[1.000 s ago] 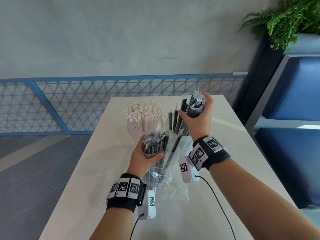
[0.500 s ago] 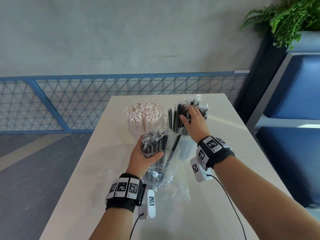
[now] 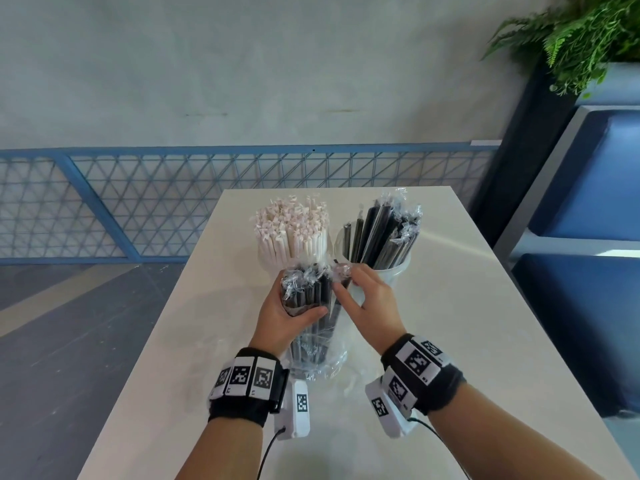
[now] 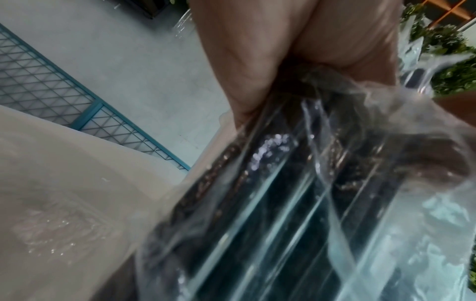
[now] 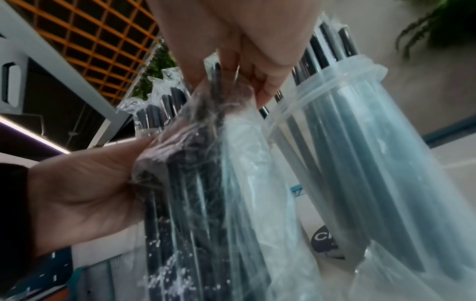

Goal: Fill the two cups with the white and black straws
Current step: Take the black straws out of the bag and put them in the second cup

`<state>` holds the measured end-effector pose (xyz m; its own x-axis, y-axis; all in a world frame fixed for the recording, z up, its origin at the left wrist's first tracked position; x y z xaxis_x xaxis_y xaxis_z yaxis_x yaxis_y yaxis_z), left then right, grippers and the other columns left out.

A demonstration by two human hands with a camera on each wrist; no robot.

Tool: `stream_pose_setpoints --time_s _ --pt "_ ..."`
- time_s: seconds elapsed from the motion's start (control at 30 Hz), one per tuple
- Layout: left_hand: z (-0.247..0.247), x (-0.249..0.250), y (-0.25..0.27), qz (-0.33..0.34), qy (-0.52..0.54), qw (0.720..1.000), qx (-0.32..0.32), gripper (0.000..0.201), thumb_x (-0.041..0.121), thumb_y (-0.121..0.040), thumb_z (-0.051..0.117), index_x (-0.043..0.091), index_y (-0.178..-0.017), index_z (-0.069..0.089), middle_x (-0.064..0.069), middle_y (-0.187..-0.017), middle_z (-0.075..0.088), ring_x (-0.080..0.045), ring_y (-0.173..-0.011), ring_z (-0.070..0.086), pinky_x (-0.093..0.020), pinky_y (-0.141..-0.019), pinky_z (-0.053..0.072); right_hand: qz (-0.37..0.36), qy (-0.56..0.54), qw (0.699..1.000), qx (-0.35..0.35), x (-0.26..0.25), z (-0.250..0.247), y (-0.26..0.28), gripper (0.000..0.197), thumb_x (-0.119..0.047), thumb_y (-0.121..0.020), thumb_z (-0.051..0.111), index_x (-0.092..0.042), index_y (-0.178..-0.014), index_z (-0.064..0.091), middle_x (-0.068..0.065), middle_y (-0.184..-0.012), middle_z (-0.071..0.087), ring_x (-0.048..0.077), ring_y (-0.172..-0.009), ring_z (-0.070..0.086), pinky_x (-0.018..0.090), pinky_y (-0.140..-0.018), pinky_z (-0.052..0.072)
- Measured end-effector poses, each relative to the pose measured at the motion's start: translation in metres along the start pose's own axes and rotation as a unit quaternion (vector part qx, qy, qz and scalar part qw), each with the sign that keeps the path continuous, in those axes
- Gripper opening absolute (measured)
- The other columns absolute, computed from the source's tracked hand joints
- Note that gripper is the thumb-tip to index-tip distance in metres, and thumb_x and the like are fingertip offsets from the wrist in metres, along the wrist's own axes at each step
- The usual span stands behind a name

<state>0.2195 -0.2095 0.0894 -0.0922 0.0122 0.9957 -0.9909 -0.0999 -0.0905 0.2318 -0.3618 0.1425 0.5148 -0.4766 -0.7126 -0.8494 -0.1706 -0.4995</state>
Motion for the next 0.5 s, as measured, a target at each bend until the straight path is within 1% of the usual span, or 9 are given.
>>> stream_pose_setpoints --time_s 0.03,0.1,0.13,0.17,0.23,0.27,0.33,0.43,0.5 --pt "-0.001 -0.001 0.0 0.0 0.002 1.0 0.0 0.06 -0.002 -0.064 0.079 0.032 -0.108 0.055 0.002 -0.104 0.069 -0.015 -0.099 0.068 -0.035 -0.088 0.053 -0.016 0.003 1.0 0.003 -0.005 0.001 0.001 0.027 -0.031 -0.088 0.056 -0.005 -0.09 0.063 -0.006 -0.098 0.057 -0.007 -0.091 0.049 0.005 -0.08 0.037" --pt "-0.001 0.0 0.0 0.001 0.008 1.0 -0.003 0.061 -0.002 -0.063 0.08 0.031 -0.108 0.055 0.002 -0.103 0.069 -0.016 -0.099 0.068 -0.035 -0.087 0.054 -0.034 0.016 0.999 0.01 -0.012 0.001 0.004 0.035 -0.036 -0.087 0.053 -0.006 -0.101 0.065 0.004 -0.113 0.057 0.008 -0.103 0.051 0.009 -0.089 0.037" --pt "0.0 0.001 0.001 0.001 0.01 1.0 -0.009 0.061 0.001 -0.062 0.08 0.03 -0.109 0.055 0.001 -0.103 0.069 -0.017 -0.099 0.068 -0.035 -0.085 0.054 -0.037 0.011 0.999 0.006 -0.015 0.003 0.005 0.038 -0.036 -0.087 0.054 -0.005 -0.105 0.064 0.006 -0.115 0.057 0.007 -0.105 0.051 0.008 -0.092 0.036" --pt "0.001 0.0 0.002 -0.001 0.013 1.0 -0.018 0.061 0.003 -0.061 0.081 0.028 -0.109 0.054 -0.001 -0.104 0.069 -0.018 -0.099 0.068 -0.034 -0.083 0.055 -0.033 -0.002 0.999 -0.007 -0.017 0.005 0.006 0.04 -0.036 -0.086 0.057 -0.004 -0.109 0.063 0.006 -0.115 0.057 0.002 -0.105 0.049 0.004 -0.092 0.034" --pt "0.004 -0.001 0.004 -0.005 0.008 0.999 -0.038 0.063 0.001 -0.061 0.081 0.027 -0.111 0.053 -0.003 -0.106 0.068 -0.015 -0.098 0.068 -0.03 -0.08 0.056 -0.005 -0.019 0.998 -0.062 -0.016 0.016 0.007 0.047 -0.035 -0.082 0.066 -0.004 -0.117 0.058 0.0 -0.115 0.056 -0.008 -0.102 0.045 -0.003 -0.089 0.03" --pt "0.005 -0.003 0.005 -0.009 0.002 0.999 -0.046 0.065 0.0 -0.06 0.082 0.027 -0.111 0.053 -0.003 -0.106 0.068 -0.013 -0.097 0.068 -0.028 -0.079 0.056 0.023 -0.02 0.995 -0.096 -0.012 0.023 0.007 0.052 -0.036 -0.081 0.069 -0.007 -0.121 0.055 -0.003 -0.116 0.055 -0.008 -0.101 0.045 -0.002 -0.088 0.032" --pt "0.008 -0.008 0.006 -0.022 -0.009 0.998 -0.063 0.069 -0.001 -0.057 0.084 0.026 -0.112 0.052 -0.004 -0.106 0.068 -0.013 -0.096 0.069 -0.027 -0.079 0.056 0.102 -0.037 0.983 -0.15 0.002 0.034 0.007 0.058 -0.039 -0.075 0.073 -0.013 -0.122 0.052 -0.004 -0.116 0.059 0.002 -0.102 0.055 0.011 -0.088 0.041" --pt "0.01 -0.015 0.007 -0.034 -0.017 0.996 -0.085 0.07 -0.01 -0.058 0.079 0.01 -0.118 0.05 -0.005 -0.104 0.069 -0.011 -0.093 0.069 -0.021 -0.075 0.054 0.189 -0.108 0.962 -0.165 0.015 0.039 0.007 0.062 -0.033 -0.066 0.081 -0.016 -0.118 0.053 0.001 -0.112 0.066 0.013 -0.101 0.062 0.024 -0.089 0.049" --pt "0.012 -0.018 0.008 -0.039 -0.013 0.994 -0.097 0.068 -0.007 -0.059 0.08 0.002 -0.12 0.051 -0.009 -0.104 0.069 -0.015 -0.094 0.069 -0.024 -0.077 0.055 0.21 -0.145 0.953 -0.16 0.016 0.04 0.009 0.056 -0.026 -0.065 0.083 -0.019 -0.112 0.055 0.002 -0.11 0.067 0.015 -0.101 0.064 0.029 -0.091 0.05"
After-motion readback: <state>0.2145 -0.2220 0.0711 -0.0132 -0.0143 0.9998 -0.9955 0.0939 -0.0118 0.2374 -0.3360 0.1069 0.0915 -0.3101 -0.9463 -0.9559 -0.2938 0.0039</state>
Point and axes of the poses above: each hand's wrist, its own y-axis away from the middle knuckle, its own z-axis out of the palm, x = y × z, the point moved 10 cm from there along -y, towards the middle knuckle
